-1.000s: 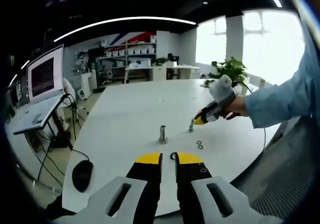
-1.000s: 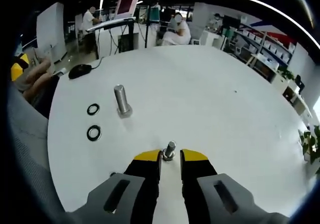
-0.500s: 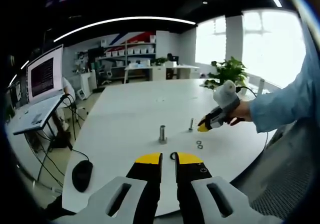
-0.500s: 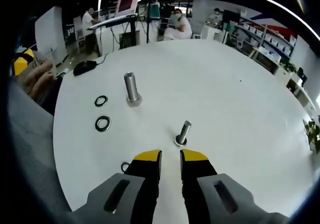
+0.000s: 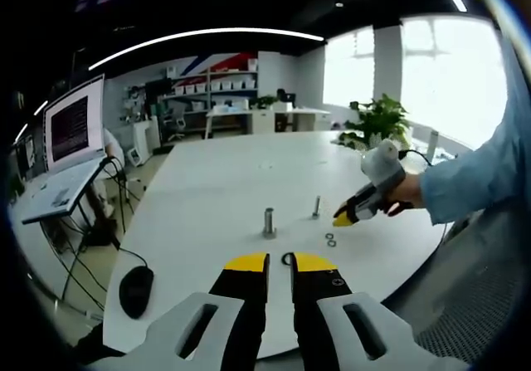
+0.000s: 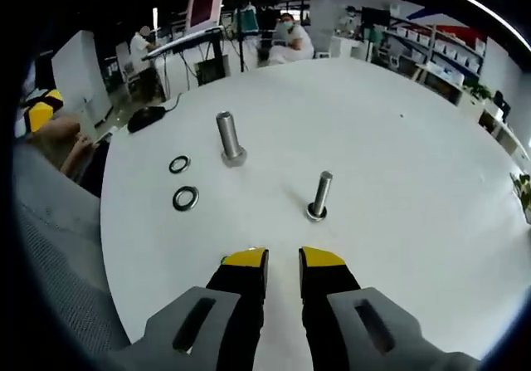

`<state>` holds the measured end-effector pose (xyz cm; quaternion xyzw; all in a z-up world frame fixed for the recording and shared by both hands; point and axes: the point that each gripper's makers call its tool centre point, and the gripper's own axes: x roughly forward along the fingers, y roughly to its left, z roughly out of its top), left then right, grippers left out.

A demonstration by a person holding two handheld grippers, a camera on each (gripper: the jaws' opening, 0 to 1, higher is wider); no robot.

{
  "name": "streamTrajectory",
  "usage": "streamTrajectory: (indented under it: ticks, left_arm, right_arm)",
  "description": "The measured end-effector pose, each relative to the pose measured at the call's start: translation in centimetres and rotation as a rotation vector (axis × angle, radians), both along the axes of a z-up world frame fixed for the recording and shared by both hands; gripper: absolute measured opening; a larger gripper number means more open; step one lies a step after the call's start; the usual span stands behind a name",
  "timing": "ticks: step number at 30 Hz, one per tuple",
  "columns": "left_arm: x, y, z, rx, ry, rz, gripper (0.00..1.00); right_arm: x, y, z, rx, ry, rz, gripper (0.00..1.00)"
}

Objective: Place the washer onto the threaded stud by aligning its center hole with the stud, sliding it down to the base, and recovering from edge contact or off-axis alignment until the washer reaches the visible bottom stop.

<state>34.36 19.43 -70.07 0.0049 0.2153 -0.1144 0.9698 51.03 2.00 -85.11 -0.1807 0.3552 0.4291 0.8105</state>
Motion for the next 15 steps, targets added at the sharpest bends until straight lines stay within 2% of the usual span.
streamTrajectory:
  ticks: [10, 15]
  left_arm:
    - [0.0, 0.1, 0.2, -0.003, -0.007, 0.007, 0.08]
    - [0.0, 0.1, 0.2, -0.005, -0.008, 0.011, 0.08]
  right_arm:
    - [-3.0, 1.0, -1.2, 0.03, 0.073, 0.07, 0.17]
    - [-3.7, 1.4, -1.6, 0.036, 0.096, 0.092, 0.17]
